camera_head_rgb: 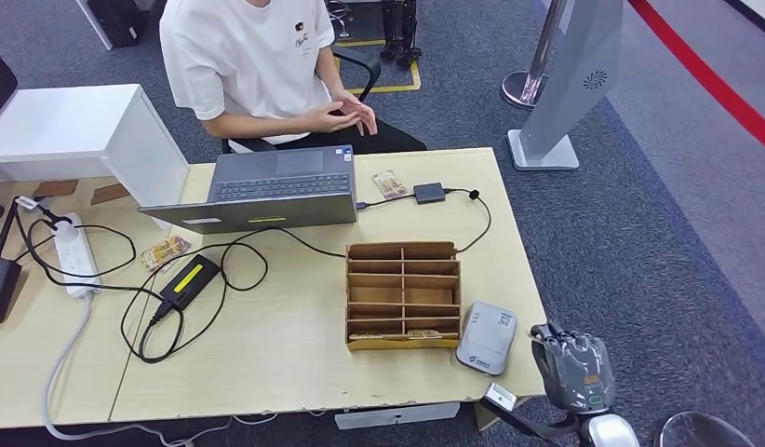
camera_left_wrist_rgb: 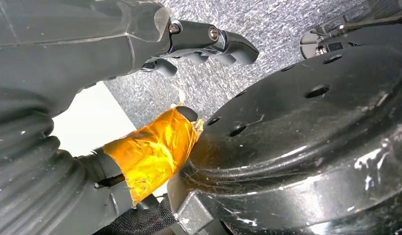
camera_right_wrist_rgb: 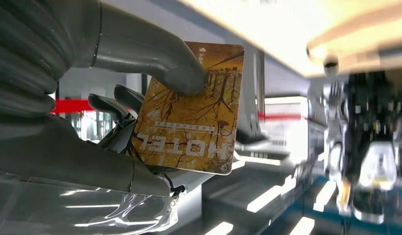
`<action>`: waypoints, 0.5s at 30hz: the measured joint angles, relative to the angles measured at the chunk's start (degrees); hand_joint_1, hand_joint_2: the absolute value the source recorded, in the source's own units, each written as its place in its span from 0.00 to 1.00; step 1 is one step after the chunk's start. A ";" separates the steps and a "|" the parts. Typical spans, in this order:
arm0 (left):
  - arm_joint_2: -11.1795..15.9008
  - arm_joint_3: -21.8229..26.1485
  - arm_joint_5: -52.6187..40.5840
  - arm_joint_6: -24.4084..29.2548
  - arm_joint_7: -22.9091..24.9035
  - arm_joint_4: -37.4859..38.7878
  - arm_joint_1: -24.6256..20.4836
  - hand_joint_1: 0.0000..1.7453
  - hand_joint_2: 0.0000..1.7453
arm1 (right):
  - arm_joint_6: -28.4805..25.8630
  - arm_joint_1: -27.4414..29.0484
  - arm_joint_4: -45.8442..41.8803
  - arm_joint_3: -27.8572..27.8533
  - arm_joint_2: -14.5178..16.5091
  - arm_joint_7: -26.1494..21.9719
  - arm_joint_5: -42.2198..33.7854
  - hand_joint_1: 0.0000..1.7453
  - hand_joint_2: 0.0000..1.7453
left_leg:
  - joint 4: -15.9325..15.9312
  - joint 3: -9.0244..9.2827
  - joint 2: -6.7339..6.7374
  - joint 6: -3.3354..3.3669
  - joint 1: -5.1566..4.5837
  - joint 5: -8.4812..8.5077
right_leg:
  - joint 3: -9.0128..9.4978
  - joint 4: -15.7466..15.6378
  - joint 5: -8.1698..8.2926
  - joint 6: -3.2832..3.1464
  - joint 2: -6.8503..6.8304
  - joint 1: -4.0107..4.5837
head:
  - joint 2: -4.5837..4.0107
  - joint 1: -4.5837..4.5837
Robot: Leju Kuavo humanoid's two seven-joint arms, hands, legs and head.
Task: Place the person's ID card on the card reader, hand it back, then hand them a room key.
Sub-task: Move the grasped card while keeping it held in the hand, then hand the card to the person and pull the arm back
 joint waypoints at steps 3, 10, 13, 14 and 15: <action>0.15 -0.69 -0.40 -0.09 -0.52 -0.01 -0.10 0.00 1.00 | 0.44 -3.71 -2.91 0.05 -0.09 0.14 0.82 1.00 1.00 | 0.00 0.02 0.09 0.00 0.01 0.02 | -0.01 0.02 0.05 -0.05 0.08 0.01 | 0.01 0.01; 0.40 -1.89 -0.92 0.04 -1.62 -0.01 -0.21 0.00 1.00 | 1.02 -11.67 -4.35 0.87 -0.10 0.63 2.20 1.00 1.00 | 0.00 0.02 0.05 0.01 0.01 0.04 | 0.02 0.05 0.07 -0.08 0.07 0.02 | 0.01 0.01; 0.55 -2.51 -1.63 1.12 -4.37 -0.01 -0.25 0.00 1.00 | 2.03 -15.73 -3.54 2.57 -0.04 0.87 3.49 1.00 1.00 | -0.01 -0.02 0.26 0.01 0.01 0.04 | -0.02 0.09 0.09 -0.10 0.24 0.01 | 0.01 0.00; 0.61 -2.68 -1.82 1.51 -5.88 -0.01 -0.33 0.00 1.00 | 2.91 -17.94 -2.70 3.54 0.06 1.21 4.32 1.00 1.00 | -0.01 0.00 0.35 0.01 0.01 0.04 | -0.03 0.09 0.11 -0.11 0.32 0.02 | 0.01 0.00; 0.69 -2.85 -2.03 1.89 -7.66 -0.01 -0.43 0.00 1.00 | 3.97 -20.43 -1.55 4.65 0.22 1.72 5.22 1.00 1.00 | -0.01 0.01 0.41 0.00 0.01 0.05 | -0.04 0.09 0.12 -0.12 0.37 0.02 | 0.01 0.00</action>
